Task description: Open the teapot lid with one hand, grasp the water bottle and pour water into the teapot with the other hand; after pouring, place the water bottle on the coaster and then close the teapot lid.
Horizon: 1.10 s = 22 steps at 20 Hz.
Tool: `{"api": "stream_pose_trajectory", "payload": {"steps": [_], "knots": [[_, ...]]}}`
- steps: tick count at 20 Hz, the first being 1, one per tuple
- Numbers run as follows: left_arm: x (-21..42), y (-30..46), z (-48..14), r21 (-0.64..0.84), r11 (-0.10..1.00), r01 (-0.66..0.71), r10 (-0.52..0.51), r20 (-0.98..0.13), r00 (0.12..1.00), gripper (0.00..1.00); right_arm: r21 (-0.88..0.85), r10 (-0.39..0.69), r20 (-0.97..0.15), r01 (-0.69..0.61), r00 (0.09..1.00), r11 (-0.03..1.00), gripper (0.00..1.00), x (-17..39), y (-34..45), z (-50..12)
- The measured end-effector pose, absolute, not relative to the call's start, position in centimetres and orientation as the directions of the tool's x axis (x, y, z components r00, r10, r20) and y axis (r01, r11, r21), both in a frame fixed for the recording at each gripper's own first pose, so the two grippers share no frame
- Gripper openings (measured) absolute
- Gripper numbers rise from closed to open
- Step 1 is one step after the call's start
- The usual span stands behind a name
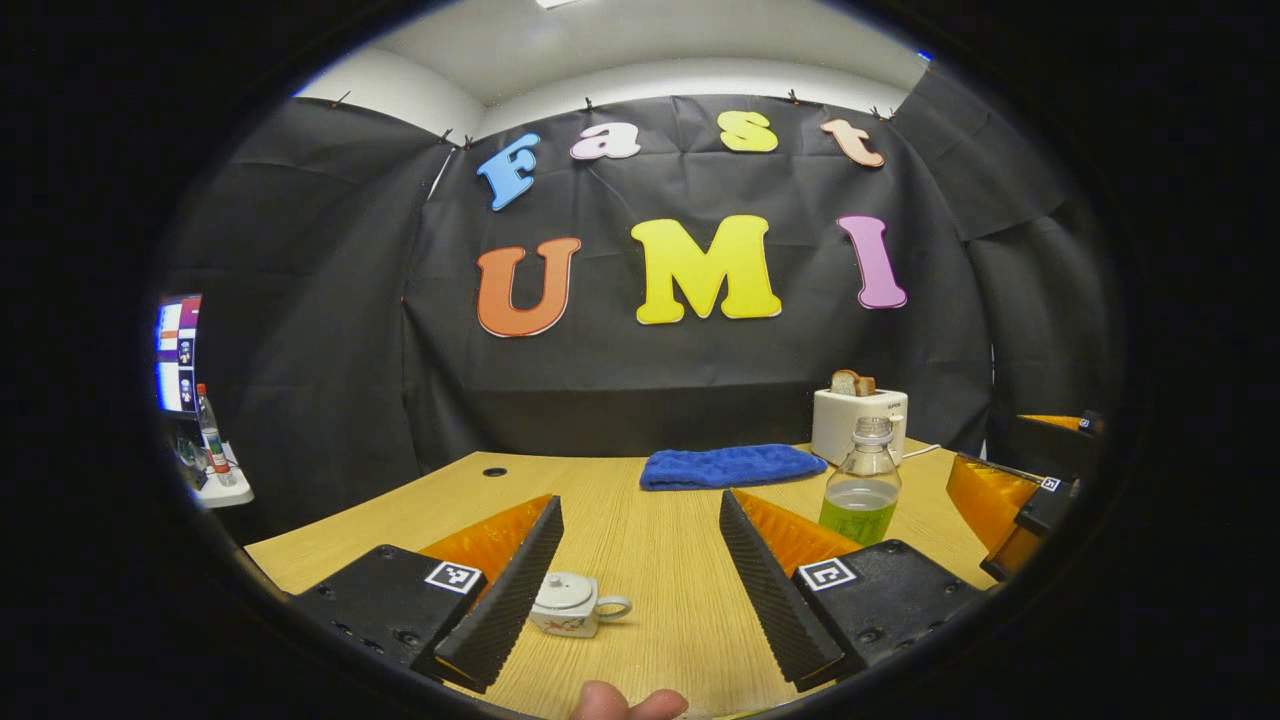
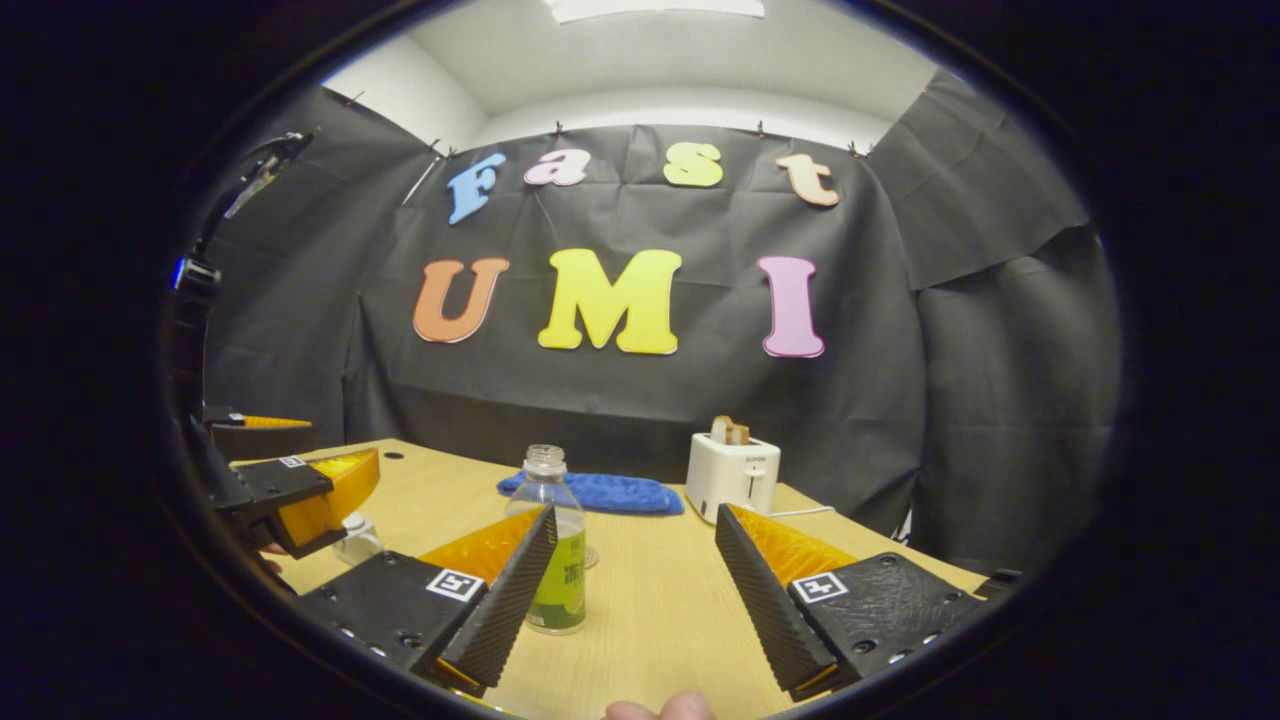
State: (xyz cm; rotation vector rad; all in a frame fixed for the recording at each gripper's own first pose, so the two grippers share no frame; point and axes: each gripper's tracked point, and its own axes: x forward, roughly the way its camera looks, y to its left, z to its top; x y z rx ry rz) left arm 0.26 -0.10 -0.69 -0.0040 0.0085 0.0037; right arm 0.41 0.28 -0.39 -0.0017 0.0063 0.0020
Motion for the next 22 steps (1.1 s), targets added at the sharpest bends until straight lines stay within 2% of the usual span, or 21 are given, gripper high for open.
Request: {"api": "stream_pose_trajectory", "payload": {"steps": [4,8,13,14,15,20,21,22], "knots": [[0.4,-0.3,-0.8,-0.003,1.000,-0.004,0.004,-0.009,1.000,0.99,-0.005,0.010,-0.009,-0.010,1.000,1.000,0.95,0.6,0.4,-0.6],[0.2,-0.6,-0.4,-0.006,1.000,0.001,-0.001,0.009,1.000,0.99,-0.022,0.013,-0.003,-0.013,1.000,1.000,0.98,0.7,0.3,-0.5],[0.2,-0.6,0.1,0.009,1.000,-0.018,0.018,0.036,0.999,0.99,-0.020,0.038,0.005,-0.038,0.999,0.999,0.95,0.9,0.0,-0.6],[0.1,-0.2,0.3,0.004,0.999,-0.034,0.034,0.047,0.998,0.99,-0.013,0.043,-0.001,-0.043,0.999,0.999,0.98,1.0,-0.1,-0.8],[-0.1,0.1,0.4,-0.006,0.999,-0.039,0.039,0.054,0.998,0.99,-0.012,0.049,-0.005,-0.049,0.999,0.999,0.95,1.0,-0.3,-0.9],[-0.8,2.5,-2.0,-0.002,0.998,-0.058,0.058,0.014,0.998,0.99,-0.009,0.053,0.014,-0.053,0.998,0.999,0.95,0.7,-1.1,-1.0],[-0.8,3.2,-2.8,-0.003,0.998,-0.069,0.069,0.000,0.998,0.99,-0.011,0.050,0.010,-0.050,0.999,0.999,0.98,0.7,-1.4,-1.3],[-0.7,3.7,-3.6,-0.008,0.997,-0.072,0.072,-0.018,0.997,0.99,-0.012,0.048,0.006,-0.048,0.999,0.999,0.95,0.7,-1.7,-1.6]]}}
